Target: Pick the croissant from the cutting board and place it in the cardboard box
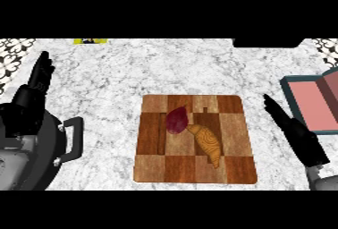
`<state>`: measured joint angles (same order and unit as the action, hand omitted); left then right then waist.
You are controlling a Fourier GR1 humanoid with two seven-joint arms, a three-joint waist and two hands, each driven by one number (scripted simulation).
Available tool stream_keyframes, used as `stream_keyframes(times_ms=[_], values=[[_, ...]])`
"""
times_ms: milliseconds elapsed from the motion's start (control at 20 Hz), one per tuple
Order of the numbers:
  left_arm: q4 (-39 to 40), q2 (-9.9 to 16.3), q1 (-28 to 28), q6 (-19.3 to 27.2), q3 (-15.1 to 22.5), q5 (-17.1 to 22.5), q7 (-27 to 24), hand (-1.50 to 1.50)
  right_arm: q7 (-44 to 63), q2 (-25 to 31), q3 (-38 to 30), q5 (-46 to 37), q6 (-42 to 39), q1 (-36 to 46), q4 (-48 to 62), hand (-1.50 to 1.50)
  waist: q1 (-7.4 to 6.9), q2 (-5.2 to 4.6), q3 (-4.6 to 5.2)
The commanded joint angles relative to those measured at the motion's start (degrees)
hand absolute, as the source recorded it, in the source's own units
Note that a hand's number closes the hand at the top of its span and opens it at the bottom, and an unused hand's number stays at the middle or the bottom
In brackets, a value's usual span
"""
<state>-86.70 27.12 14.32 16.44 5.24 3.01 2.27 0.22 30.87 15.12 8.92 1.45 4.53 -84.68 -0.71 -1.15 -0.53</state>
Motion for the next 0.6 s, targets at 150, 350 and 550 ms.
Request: stream_keyframes(times_ms=[150, 350, 550], values=[[-1.38, 0.65, 0.82, -8.38, 5.08, 0.56, -2.84, 0.00, -3.61, 1.27, -1.07, 2.20, -6.65, 14.41, -13.84, -1.50, -0.02, 1.62, 0.68], [-0.60, -0.52, 1.66, -13.21, 8.79, 1.42, -4.95, 0.00, -4.77, 12.08, -1.80, -7.12, -11.24, 23.60, -16.10, -1.50, 0.56, 1.18, 0.78], [1.18, -1.11, 2.16, -15.72, 8.11, 2.19, -6.60, 0.00, -19.09, 8.43, -0.30, -11.01, -13.85, 24.26, -7.94, -1.50, -0.26, 0.73, 0.50]])
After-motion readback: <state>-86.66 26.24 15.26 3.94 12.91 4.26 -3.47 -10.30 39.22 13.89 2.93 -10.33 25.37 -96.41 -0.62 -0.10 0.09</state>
